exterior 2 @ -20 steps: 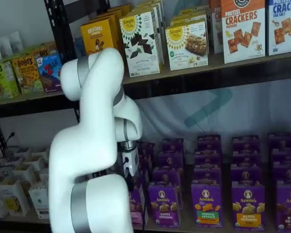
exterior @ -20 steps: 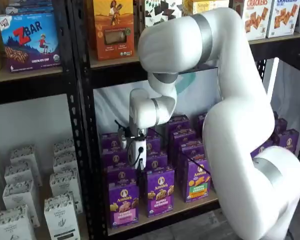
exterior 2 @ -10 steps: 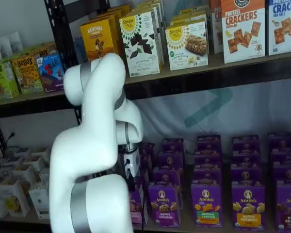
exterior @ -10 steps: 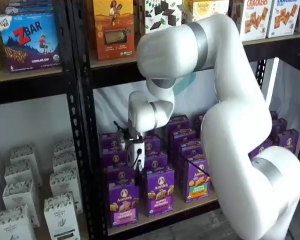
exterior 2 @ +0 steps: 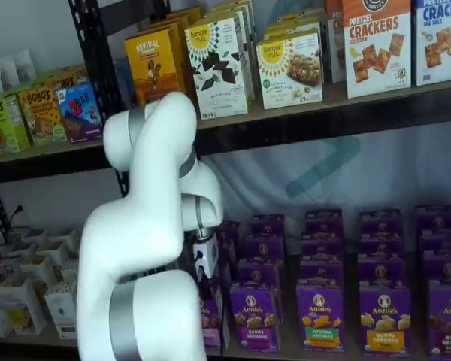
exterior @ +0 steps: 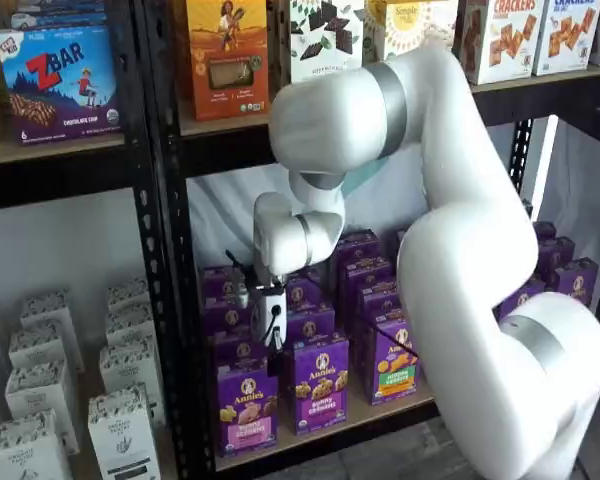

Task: Pick up the purple box with a pink patch in the middle, on the bottom shelf, the first box from the left

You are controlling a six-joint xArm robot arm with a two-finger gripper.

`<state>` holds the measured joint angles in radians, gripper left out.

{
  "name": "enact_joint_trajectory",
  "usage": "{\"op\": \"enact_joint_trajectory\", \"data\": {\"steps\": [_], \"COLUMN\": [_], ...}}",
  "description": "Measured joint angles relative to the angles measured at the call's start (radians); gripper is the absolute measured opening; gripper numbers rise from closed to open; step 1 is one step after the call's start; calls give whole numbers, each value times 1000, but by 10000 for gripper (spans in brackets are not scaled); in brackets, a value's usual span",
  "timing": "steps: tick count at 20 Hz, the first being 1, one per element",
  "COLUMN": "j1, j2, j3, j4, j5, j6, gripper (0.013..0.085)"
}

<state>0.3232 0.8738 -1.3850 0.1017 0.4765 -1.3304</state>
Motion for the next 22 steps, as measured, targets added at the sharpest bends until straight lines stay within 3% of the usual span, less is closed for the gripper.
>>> {"op": "enact_joint_trajectory", "data": {"steps": [22], "j1": [18], "j2": [166], "j3": [-154], "j4": [-75], "j5": [8], "j6": [84], "gripper": [850]}}
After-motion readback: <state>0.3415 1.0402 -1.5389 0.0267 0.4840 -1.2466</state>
